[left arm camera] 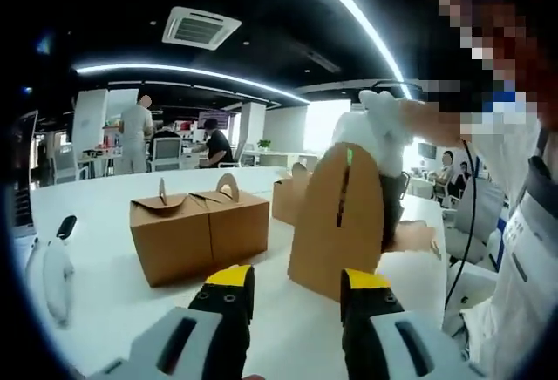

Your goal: Pick up one paper box from the group, open the paper box, and remove the item inside

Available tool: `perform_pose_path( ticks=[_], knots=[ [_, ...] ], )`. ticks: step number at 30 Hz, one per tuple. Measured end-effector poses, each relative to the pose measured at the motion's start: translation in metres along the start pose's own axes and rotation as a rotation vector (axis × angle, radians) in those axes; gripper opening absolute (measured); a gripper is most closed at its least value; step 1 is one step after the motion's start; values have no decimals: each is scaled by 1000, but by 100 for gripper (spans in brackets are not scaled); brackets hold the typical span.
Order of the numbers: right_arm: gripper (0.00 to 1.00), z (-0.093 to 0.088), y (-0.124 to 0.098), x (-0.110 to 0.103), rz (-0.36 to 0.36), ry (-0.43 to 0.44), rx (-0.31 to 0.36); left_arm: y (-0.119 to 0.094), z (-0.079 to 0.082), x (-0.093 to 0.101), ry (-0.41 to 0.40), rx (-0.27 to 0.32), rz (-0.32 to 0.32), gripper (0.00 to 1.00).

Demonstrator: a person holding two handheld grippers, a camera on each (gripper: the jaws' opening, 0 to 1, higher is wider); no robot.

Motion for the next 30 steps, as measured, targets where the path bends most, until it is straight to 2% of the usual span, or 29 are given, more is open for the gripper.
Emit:
perform_pose_path(
  ticks=[1, 4, 8, 9, 16, 18, 21, 25, 30],
  knots=[
    [42, -1, -1, -4, 20, -5, 5, 0, -1, -1, -3, -3, 0, 41],
    [45, -2, -6, -7, 27, 9, 17, 1, -3, -3, -11, -5, 5, 41],
    [46, -1, 2, -8, 43, -3, 42, 4, -7, -4, -20, -11, 1, 41],
    [47, -2, 4, -10, 67, 10, 39, 5, -8, -3, -23, -12, -3, 41],
    [48, -2, 6, -10, 92, 25, 22, 3, -8, -2, -35, -6, -6, 40],
    [48, -2, 10, -14, 156, 40, 30, 4, -9, -1, -38, -5, -11, 40],
    [49, -2, 12, -11, 184, 42, 34, 5, -9, 3, -32, -7, -22, 40],
    [48, -2, 13, -14, 178, 42, 32, 6, -7, 3, -33, -2, -23, 40],
    [39, 0, 12, -8, 132, 58, 43, 4, -4, 4, -24, 2, -18, 40]
  ],
)
Point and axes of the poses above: the point that each gripper's makers call its tool centre point, and the gripper's own axes: y roughly forward along the fingers, x roughly to its right, z roughly out of its top, the point moved 1 cm from there along -y, roughly backward along the fingers, and after that the axes turned 2 degrees about y, right-handed, at the moved point
